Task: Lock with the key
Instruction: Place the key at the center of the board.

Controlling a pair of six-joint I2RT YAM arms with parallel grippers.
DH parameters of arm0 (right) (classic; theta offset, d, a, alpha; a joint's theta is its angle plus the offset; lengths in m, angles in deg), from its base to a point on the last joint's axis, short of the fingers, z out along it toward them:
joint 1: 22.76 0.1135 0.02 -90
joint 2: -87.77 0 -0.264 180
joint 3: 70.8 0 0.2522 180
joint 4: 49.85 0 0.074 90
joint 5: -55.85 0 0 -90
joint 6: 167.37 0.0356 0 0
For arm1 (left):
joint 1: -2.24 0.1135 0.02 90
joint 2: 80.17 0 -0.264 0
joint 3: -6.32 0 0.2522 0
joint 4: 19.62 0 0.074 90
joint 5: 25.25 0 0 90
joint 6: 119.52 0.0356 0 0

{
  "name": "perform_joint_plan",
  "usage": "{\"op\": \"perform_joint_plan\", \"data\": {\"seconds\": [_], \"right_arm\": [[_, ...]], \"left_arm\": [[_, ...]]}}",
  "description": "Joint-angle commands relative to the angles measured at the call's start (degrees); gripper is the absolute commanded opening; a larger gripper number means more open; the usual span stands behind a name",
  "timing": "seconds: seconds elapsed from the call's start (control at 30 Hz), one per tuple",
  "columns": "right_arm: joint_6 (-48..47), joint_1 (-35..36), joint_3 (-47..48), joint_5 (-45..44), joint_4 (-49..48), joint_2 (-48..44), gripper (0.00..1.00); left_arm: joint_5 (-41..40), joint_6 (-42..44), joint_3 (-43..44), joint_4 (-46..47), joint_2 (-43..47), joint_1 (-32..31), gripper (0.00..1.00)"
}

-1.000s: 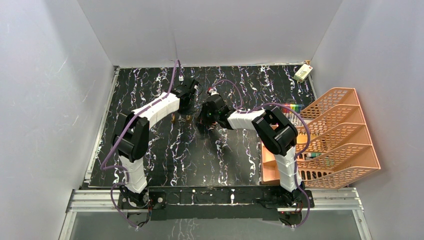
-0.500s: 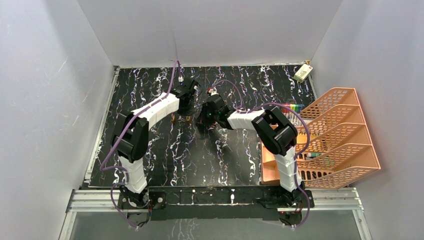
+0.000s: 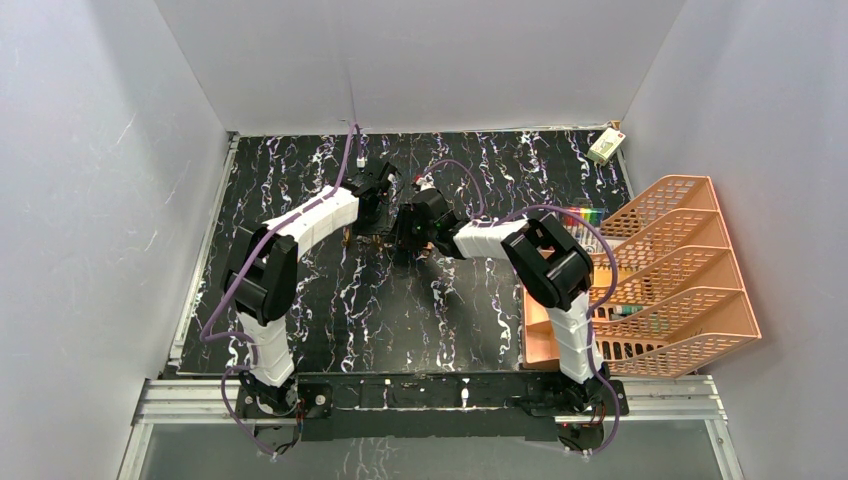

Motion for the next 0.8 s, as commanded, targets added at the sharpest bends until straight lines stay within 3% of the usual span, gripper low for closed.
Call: {"op": "perform_joint_plan", "data": {"seconds": [0.0, 0.4, 0.77], "right_arm": [[-0.4, -0.29, -0.61, -2.46, 1.29, -2.49, 0.46], [-6.16, -0.06, -3.49, -8.45, 5.31, -9.12, 0.49], [-19.21, 5.02, 7.53, -20.14, 11.06, -4.11, 0.45]], "left_arm": [[-1.55, 1.03, 2.08, -2.56, 3.78, -0.19, 0.36], [-0.34, 2.06, 2.91, -2.82, 8.8, 2.3, 0.41], [2.15, 2.64, 0.36, -1.94, 16.18, 5.14, 0.42]]}}
